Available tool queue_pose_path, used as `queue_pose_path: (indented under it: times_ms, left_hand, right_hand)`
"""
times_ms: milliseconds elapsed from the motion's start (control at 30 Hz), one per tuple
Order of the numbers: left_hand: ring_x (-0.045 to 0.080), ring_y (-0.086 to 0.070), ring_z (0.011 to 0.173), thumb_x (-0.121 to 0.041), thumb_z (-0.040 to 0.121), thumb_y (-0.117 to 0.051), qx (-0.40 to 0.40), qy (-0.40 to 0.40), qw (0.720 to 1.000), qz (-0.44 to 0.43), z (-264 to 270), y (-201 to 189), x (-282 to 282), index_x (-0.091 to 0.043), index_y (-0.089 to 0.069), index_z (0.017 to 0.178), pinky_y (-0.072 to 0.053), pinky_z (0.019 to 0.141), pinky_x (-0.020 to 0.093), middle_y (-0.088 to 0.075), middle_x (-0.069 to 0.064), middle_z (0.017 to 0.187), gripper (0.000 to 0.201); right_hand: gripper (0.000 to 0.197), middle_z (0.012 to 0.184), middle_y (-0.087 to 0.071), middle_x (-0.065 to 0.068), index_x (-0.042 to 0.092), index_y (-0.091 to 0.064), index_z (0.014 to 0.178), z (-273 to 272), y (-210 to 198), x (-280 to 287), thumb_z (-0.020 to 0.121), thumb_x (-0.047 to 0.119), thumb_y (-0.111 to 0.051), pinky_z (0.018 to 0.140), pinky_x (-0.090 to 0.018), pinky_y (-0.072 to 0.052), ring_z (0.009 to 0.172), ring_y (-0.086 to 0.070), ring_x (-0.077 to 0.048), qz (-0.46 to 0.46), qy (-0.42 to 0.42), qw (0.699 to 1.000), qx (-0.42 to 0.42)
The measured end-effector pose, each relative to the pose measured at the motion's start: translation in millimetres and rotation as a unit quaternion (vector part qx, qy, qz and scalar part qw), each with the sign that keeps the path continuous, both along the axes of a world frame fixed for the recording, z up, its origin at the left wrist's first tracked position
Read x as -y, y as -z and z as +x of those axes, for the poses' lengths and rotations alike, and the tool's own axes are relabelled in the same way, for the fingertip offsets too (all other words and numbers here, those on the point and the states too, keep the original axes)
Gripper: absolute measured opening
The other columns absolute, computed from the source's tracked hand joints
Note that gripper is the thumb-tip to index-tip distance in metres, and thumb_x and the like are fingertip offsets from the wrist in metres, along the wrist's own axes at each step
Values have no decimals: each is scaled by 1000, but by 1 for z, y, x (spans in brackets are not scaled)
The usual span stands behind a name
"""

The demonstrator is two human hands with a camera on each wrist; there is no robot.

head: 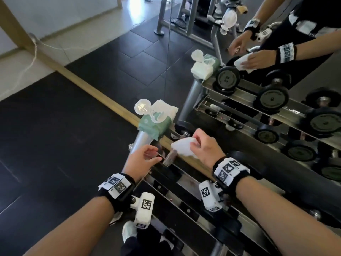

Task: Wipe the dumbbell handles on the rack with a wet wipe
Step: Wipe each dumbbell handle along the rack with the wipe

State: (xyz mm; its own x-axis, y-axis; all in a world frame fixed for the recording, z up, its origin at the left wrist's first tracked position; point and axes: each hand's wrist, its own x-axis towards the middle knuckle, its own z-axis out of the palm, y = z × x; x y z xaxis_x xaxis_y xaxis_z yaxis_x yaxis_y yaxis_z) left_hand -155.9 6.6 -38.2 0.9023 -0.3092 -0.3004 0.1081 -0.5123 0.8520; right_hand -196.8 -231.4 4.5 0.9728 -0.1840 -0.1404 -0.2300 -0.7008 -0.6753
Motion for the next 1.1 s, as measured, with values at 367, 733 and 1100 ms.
queue_pose_path:
  times_ms: [367,733,1100]
  left_hand:
    - [-2,-59,100,-47,76,-80,-78,12,996,36,6,32,-4,-40,-61,112,-47,96,24,-62,-23,109,42]
    - [8,-60,111,-47,79,-77,-98,4,995,25,0,30,-5,-28,-66,120,-47,103,32,-67,-13,115,46]
    - [15,-65,107,-50,79,-77,-114,-20,993,6,-2,36,-6,-35,-69,111,-49,103,42,-70,-12,104,36]
  right_hand:
    - [51,158,-36,0,19,-43,148,41,31,-2,99,4,-37,120,-29,-17,148,-26,-14,-286,-362,885,-68]
    - [57,161,-29,0,17,-31,153,23,56,-19,99,2,-38,124,-29,-8,151,-17,-15,-270,-379,883,-70]
    - [61,162,-28,-2,15,-30,153,44,32,-13,96,-2,-42,123,-34,-19,151,-19,-15,-288,-351,879,-146]
